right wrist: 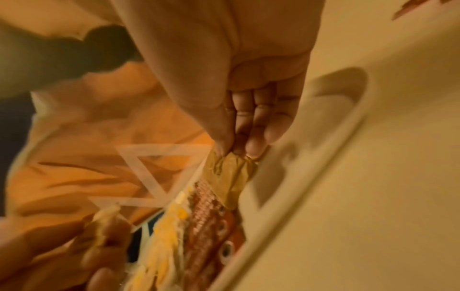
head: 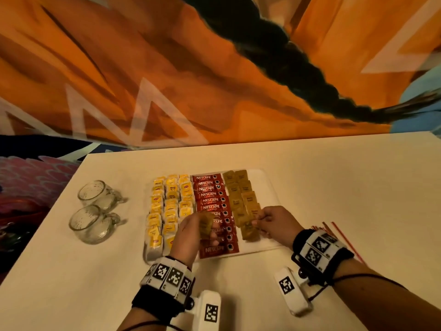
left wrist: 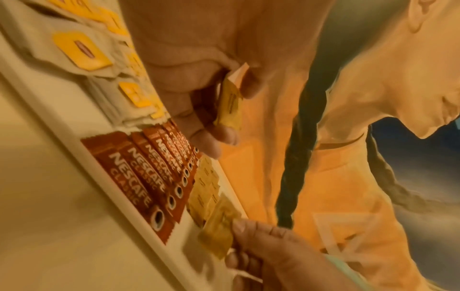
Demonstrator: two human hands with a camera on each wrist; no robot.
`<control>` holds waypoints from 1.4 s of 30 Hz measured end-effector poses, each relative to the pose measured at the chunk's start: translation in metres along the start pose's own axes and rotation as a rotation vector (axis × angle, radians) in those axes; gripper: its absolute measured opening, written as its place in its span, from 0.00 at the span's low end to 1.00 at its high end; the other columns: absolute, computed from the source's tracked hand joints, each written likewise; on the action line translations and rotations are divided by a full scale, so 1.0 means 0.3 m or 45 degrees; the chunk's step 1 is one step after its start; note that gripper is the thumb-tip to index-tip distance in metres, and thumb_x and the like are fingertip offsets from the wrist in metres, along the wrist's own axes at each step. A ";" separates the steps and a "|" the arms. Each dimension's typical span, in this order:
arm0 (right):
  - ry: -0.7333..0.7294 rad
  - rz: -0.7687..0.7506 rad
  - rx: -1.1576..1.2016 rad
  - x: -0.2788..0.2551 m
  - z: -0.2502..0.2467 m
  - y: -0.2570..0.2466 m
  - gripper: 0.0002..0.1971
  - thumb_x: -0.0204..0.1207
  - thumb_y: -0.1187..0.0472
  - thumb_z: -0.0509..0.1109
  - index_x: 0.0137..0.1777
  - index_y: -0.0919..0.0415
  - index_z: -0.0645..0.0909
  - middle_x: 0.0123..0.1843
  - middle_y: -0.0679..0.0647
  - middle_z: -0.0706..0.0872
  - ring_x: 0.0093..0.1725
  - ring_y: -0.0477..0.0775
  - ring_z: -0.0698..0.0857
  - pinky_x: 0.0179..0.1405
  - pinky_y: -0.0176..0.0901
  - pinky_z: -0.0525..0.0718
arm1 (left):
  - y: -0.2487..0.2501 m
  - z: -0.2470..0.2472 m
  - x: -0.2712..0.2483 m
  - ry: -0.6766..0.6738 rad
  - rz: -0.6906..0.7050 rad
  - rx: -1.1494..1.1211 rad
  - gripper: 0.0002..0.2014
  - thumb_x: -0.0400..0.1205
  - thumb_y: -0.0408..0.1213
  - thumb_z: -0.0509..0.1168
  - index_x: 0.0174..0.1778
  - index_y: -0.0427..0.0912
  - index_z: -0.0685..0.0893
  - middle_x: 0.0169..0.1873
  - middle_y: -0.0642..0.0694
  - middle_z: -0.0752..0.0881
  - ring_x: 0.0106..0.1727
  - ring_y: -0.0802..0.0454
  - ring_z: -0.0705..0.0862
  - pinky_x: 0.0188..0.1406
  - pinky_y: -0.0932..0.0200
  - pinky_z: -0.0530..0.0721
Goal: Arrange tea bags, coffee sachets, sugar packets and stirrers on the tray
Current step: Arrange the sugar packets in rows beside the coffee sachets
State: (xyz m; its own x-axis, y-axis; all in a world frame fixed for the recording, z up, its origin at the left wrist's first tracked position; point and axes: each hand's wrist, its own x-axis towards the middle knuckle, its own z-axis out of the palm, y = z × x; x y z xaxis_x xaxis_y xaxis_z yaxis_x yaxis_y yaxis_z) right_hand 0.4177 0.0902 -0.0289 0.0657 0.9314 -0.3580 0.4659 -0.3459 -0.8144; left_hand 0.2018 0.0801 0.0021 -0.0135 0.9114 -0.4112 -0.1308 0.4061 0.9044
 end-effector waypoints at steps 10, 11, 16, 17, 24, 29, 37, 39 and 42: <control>-0.023 0.106 -0.164 0.044 0.043 0.053 0.08 0.72 0.57 0.77 0.46 0.58 0.83 0.37 0.51 0.89 0.34 0.49 0.85 0.36 0.44 0.85 | -0.027 -0.065 0.011 0.059 0.063 0.211 0.06 0.83 0.34 0.64 0.43 0.38 0.85 0.40 0.42 0.89 0.41 0.47 0.86 0.40 0.54 0.84; -0.005 0.102 -0.191 0.042 0.041 0.048 0.09 0.71 0.56 0.79 0.45 0.56 0.82 0.39 0.50 0.88 0.37 0.50 0.86 0.40 0.47 0.86 | -0.024 -0.065 0.009 0.040 0.064 0.208 0.06 0.82 0.34 0.65 0.43 0.38 0.86 0.38 0.44 0.90 0.40 0.50 0.87 0.37 0.58 0.83; 0.043 -0.085 -0.022 -0.011 0.024 -0.031 0.09 0.73 0.55 0.77 0.43 0.56 0.80 0.40 0.50 0.86 0.35 0.45 0.82 0.33 0.37 0.78 | 0.000 -0.042 0.015 -0.041 -0.025 0.107 0.03 0.79 0.35 0.70 0.41 0.42 0.88 0.35 0.47 0.90 0.35 0.52 0.86 0.32 0.60 0.85; -0.040 -0.111 0.096 -0.032 0.023 -0.062 0.07 0.75 0.55 0.75 0.43 0.57 0.82 0.39 0.51 0.87 0.32 0.44 0.82 0.30 0.35 0.78 | 0.003 -0.032 0.018 -0.059 -0.041 0.101 0.03 0.79 0.35 0.70 0.41 0.41 0.88 0.34 0.47 0.90 0.35 0.51 0.86 0.30 0.62 0.85; -0.193 -0.122 0.386 -0.084 0.026 -0.124 0.07 0.74 0.59 0.76 0.47 0.62 0.85 0.35 0.51 0.87 0.28 0.44 0.81 0.27 0.34 0.77 | 0.002 0.035 0.030 -0.150 0.062 0.199 0.04 0.78 0.33 0.71 0.36 0.43 0.88 0.31 0.49 0.89 0.32 0.54 0.85 0.34 0.59 0.84; -0.212 -0.066 0.395 -0.087 -0.007 -0.092 0.12 0.70 0.64 0.79 0.50 0.69 0.83 0.35 0.52 0.88 0.29 0.44 0.84 0.29 0.35 0.79 | -0.002 0.065 0.027 -0.223 0.056 0.177 0.04 0.79 0.30 0.69 0.39 0.40 0.88 0.32 0.46 0.89 0.29 0.53 0.85 0.35 0.61 0.86; -0.074 -0.148 0.296 -0.079 -0.035 -0.067 0.05 0.73 0.61 0.77 0.44 0.61 0.86 0.40 0.57 0.87 0.32 0.47 0.82 0.30 0.37 0.79 | 0.000 0.083 0.038 -0.248 0.107 0.305 0.08 0.81 0.35 0.68 0.39 0.45 0.90 0.33 0.44 0.90 0.35 0.49 0.85 0.45 0.51 0.84; 0.075 -0.112 0.232 -0.051 -0.058 -0.041 0.04 0.74 0.62 0.76 0.44 0.62 0.87 0.39 0.57 0.88 0.30 0.47 0.82 0.26 0.37 0.78 | 0.000 0.079 0.047 -0.224 0.096 0.299 0.07 0.82 0.35 0.66 0.43 0.44 0.90 0.35 0.46 0.91 0.36 0.50 0.85 0.45 0.53 0.84; 0.226 0.033 0.112 -0.010 -0.093 0.024 0.03 0.75 0.62 0.75 0.40 0.58 0.87 0.33 0.53 0.87 0.27 0.48 0.81 0.25 0.37 0.77 | -0.006 0.056 0.064 -0.162 0.105 0.297 0.07 0.82 0.36 0.66 0.46 0.43 0.89 0.37 0.45 0.92 0.39 0.50 0.86 0.49 0.51 0.85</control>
State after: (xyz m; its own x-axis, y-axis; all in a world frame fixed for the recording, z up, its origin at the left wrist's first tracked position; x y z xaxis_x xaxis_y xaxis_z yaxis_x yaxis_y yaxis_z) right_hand 0.4453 0.0880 -0.0208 0.2346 0.9249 -0.2993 0.3834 -0.3710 -0.8458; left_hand 0.2183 0.0980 -0.0055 0.1120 0.9371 -0.3307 0.0973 0.3208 0.9421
